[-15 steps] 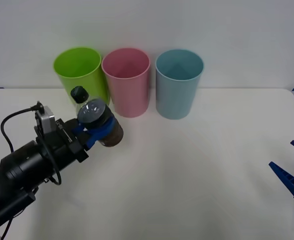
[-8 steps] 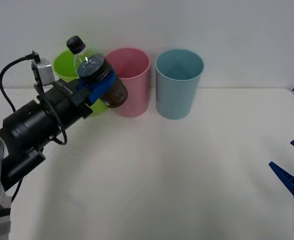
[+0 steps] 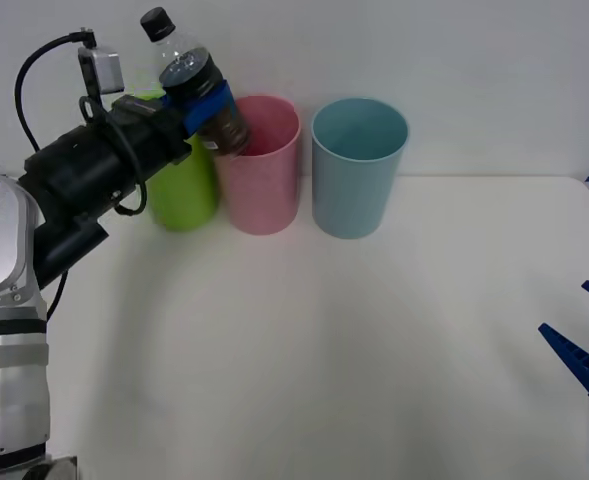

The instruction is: Grasp the object on the table and drop it into the matching bin: aluminum can to the light blue bin, PET bottle to the pink bin.

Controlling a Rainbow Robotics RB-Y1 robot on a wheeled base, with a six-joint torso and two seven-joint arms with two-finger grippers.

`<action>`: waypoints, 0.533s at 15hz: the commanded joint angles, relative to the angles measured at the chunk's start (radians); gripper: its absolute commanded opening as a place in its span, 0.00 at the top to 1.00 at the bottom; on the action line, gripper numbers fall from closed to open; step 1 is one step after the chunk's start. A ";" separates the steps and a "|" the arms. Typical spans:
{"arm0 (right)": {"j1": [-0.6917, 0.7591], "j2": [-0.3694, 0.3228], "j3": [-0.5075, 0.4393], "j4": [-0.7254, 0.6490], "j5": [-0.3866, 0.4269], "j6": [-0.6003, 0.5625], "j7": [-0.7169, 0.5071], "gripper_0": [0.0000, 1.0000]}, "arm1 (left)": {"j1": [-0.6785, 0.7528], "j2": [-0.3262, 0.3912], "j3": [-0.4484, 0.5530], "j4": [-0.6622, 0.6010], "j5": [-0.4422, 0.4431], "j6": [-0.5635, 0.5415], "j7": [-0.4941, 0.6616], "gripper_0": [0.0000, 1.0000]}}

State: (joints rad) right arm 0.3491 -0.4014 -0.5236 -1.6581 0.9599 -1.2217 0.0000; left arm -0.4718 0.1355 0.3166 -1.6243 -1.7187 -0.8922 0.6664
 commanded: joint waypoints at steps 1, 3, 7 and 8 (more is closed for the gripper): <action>0.000 0.000 0.000 0.000 0.000 0.000 0.000 0.00 | -0.073 -0.001 0.004 0.073 -0.045 0.030 0.007 1.00; 0.000 0.000 0.000 0.000 0.000 0.000 0.000 0.00 | -0.130 -0.001 0.004 0.138 -0.055 0.049 0.007 1.00; 0.000 0.000 0.000 0.000 0.000 0.000 0.000 0.00 | -0.245 -0.001 0.004 0.261 -0.133 0.087 0.010 1.00; 0.000 0.000 0.000 0.000 0.000 0.000 0.000 0.00 | -0.272 -0.001 0.004 0.290 -0.153 0.099 0.012 1.00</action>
State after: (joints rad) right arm 0.3491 -0.4014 -0.5236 -1.6581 0.9599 -1.2217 0.0000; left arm -0.7248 0.1350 0.3207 -1.3550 -1.8572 -0.8021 0.6770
